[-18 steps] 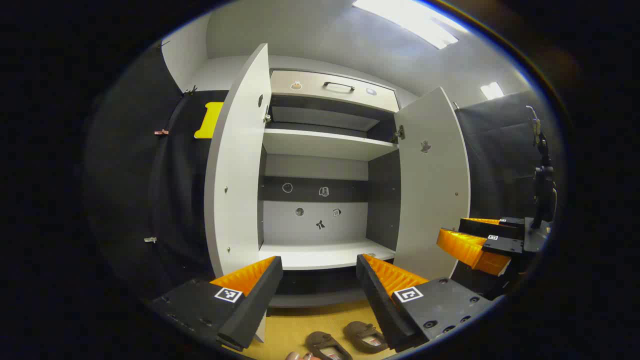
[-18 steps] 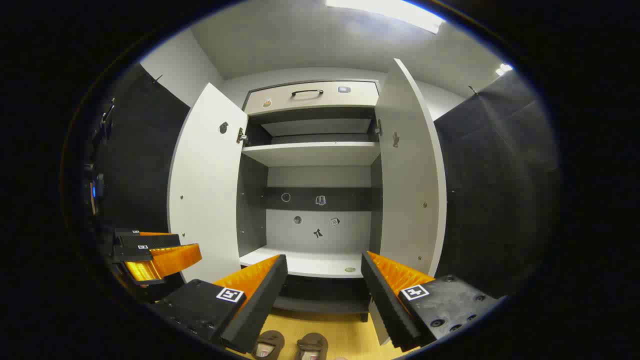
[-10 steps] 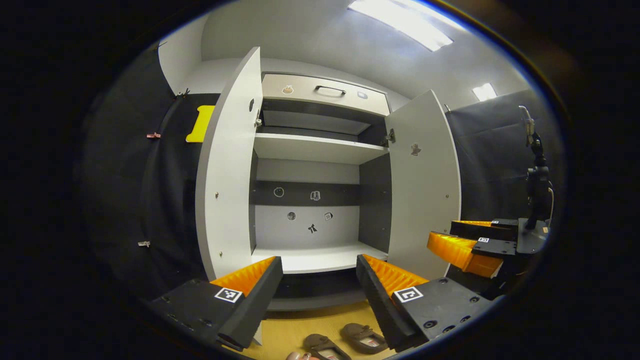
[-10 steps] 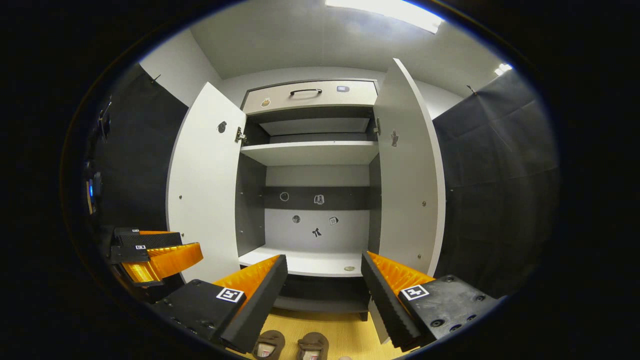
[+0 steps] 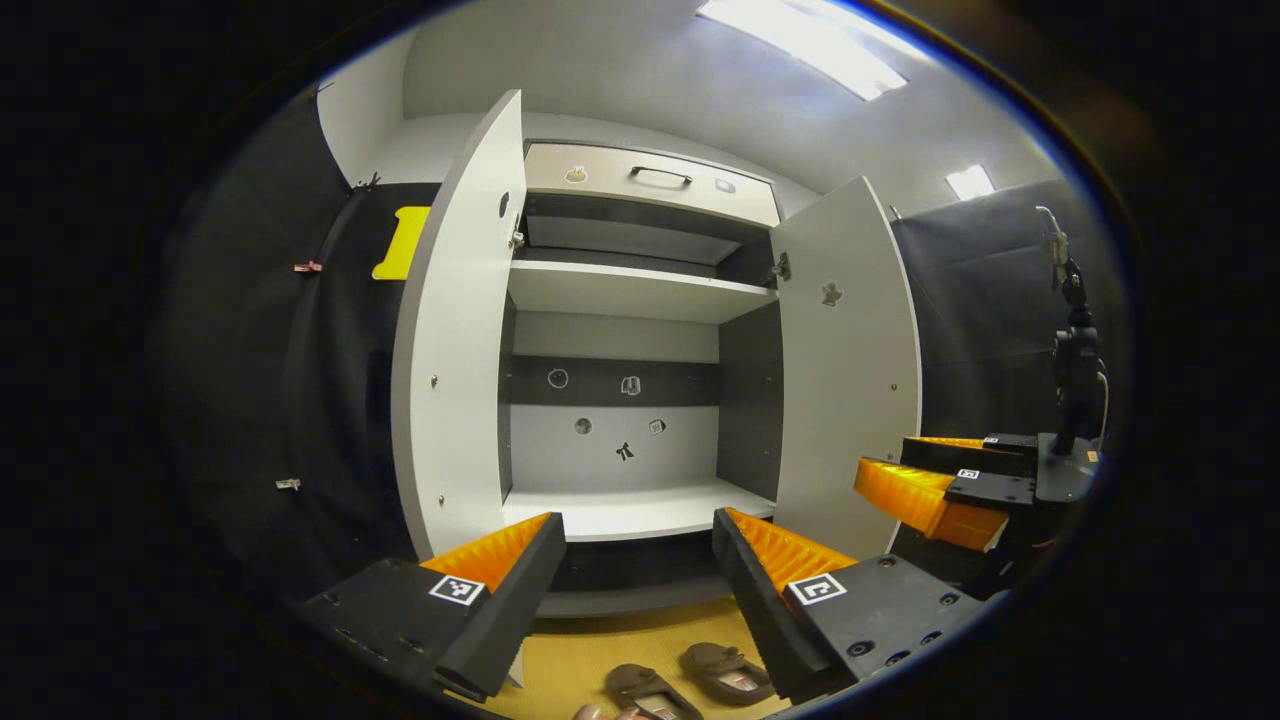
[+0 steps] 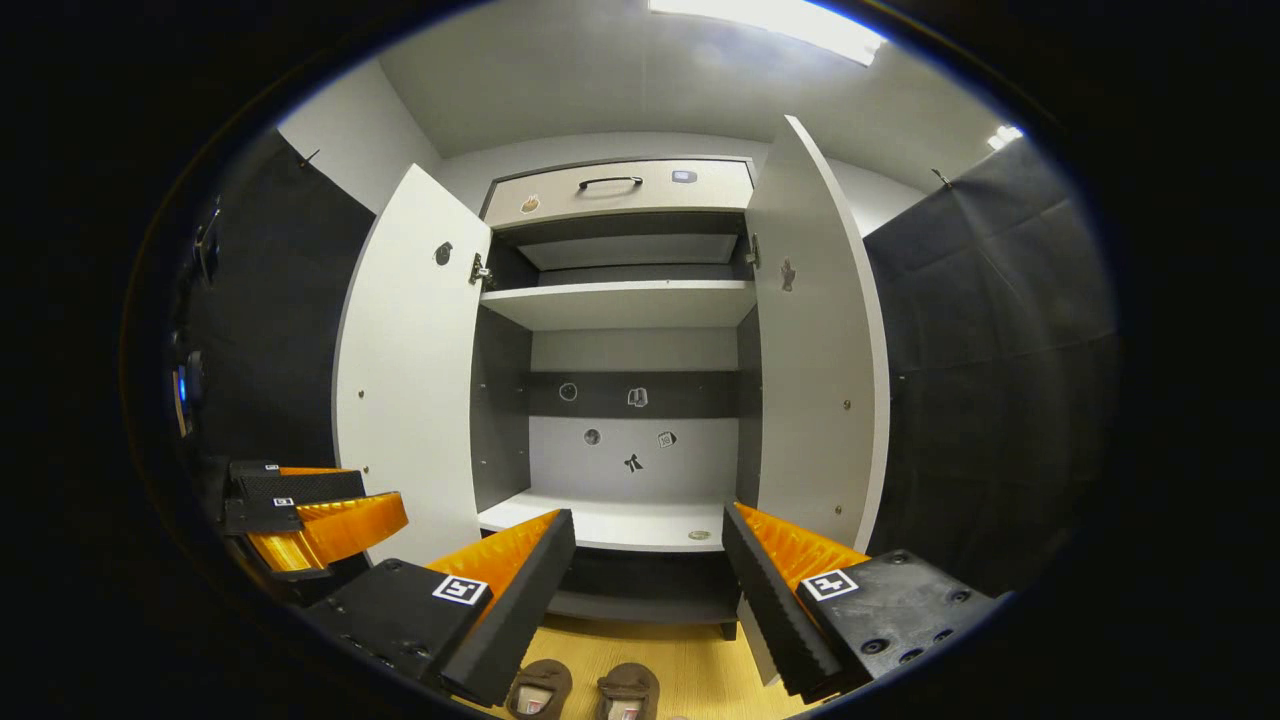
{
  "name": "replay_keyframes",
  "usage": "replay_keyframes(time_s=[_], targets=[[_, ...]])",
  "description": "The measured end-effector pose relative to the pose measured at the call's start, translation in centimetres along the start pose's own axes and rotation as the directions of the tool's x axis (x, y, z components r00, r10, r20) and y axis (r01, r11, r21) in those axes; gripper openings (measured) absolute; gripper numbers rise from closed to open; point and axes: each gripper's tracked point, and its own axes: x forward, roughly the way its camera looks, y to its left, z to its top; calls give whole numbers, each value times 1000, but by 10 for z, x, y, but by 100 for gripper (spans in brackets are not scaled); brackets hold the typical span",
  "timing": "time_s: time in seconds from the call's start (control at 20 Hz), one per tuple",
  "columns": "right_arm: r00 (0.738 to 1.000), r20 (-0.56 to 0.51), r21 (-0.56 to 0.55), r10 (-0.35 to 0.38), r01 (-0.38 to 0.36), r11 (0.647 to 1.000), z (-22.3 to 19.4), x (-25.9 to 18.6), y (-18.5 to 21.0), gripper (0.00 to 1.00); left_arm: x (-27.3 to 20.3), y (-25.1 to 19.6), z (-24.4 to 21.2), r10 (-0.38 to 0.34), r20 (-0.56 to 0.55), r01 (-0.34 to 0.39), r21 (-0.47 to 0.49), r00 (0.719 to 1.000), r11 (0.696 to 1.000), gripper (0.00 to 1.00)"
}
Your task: Grab one shoe with the right hand and put it into the shoe cabinet, grab the other shoe with the left hand and put it into the shoe cabinet; then close the right door with the right hand and the left door with the left hand.
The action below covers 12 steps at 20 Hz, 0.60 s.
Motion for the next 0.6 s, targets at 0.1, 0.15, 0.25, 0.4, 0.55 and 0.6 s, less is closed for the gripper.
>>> replay_keyframes(time_s=[0.1,0.15,0.25,0.4,0.55,0.6], targets=[[1000,-6,3,1,-1,1000,-3,0,1,98,-3,2,0,8,6,-8,9,1000,1000,94],[1000,-12,4,2,-2,1000,-6,-1,2,98,-4,2,0,8,12,-8,10,1000,1000,94],[1000,-30,7,6,-6,1000,-14,-1,5,98,-7,0,0,-7,24,7,0,1000,1000,94],[998,-67,18,-2,3,1000,-32,-5,7,98,-13,-3,0,-33,31,33,-8,999,999,94],[992,-122,22,-7,10,1000,-59,-12,12,98,-15,1,-9,-40,14,41,-4,999,999,94],[990,-142,19,-6,9,1000,-69,-15,14,98,-15,2,-13,-42,10,42,-8,999,999,94]])
